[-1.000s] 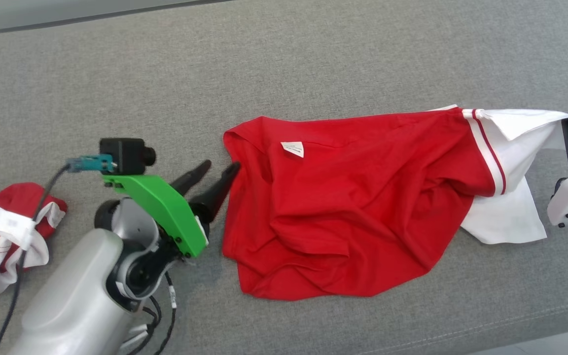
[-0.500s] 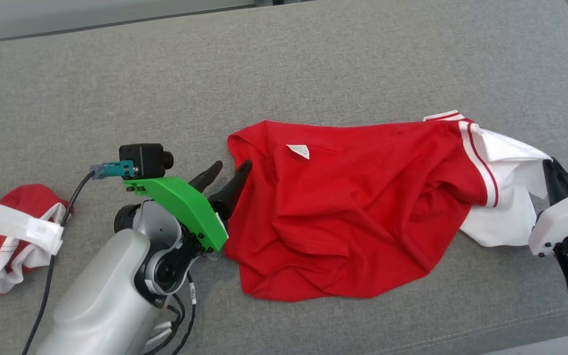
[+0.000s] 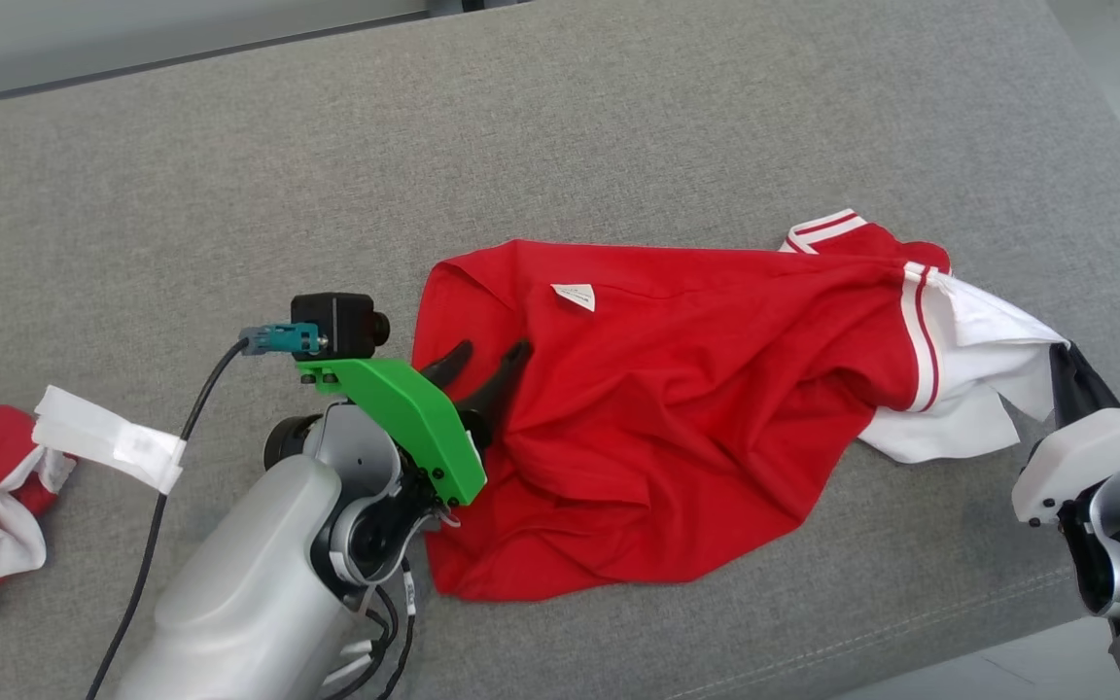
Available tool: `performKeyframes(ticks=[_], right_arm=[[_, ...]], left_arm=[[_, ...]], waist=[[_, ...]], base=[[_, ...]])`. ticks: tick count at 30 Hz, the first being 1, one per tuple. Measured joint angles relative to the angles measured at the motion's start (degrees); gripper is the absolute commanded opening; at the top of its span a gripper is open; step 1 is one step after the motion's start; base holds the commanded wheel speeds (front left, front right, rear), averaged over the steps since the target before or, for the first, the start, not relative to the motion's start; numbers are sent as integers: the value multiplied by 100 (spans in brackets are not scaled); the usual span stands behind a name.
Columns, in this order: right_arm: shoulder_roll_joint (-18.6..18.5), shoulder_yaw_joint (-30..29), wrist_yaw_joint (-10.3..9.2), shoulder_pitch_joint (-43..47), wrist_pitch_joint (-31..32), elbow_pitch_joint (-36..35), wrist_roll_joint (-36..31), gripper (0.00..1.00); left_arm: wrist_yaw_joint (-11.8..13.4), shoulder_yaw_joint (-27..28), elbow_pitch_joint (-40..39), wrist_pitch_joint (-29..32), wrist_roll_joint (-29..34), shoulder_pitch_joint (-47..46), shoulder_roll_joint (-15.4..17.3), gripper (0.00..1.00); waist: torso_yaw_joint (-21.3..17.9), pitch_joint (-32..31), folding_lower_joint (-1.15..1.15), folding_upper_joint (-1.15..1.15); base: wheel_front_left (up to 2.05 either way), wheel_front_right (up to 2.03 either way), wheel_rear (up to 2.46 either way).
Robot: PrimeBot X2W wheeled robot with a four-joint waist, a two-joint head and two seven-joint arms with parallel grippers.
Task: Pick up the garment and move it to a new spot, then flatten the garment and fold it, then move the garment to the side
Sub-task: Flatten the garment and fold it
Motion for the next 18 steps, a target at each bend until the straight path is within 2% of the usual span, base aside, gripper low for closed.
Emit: performKeyframes(ticks=[8,15,16,17,18], right_arm=[[212,-83,0,105,-135,169,-47,0],[269,-257,0,133,-250,325,-51,0],[276,-278,0,157,-252,348,-51,0],[280,-279,-1,188,-252,365,-54,0],[280,-279,-1,188,-252,365,-54,0]], left_arm=[[5,-353,349,328,154,-7,70,100],[-172,-421,374,327,181,-31,-30,100],[-192,-482,409,356,185,-34,-34,73],[-196,-541,437,383,213,-35,-24,24],[-196,-541,437,383,213,-35,-24,0]], waist=[[-141,41,0,0],[-137,46,0,0],[-125,38,0,0],[-113,28,0,0],[-113,28,0,0]], base=[[0,0,0],[0,0,0],[0,0,0],[0,0,0],[0,0,0]])
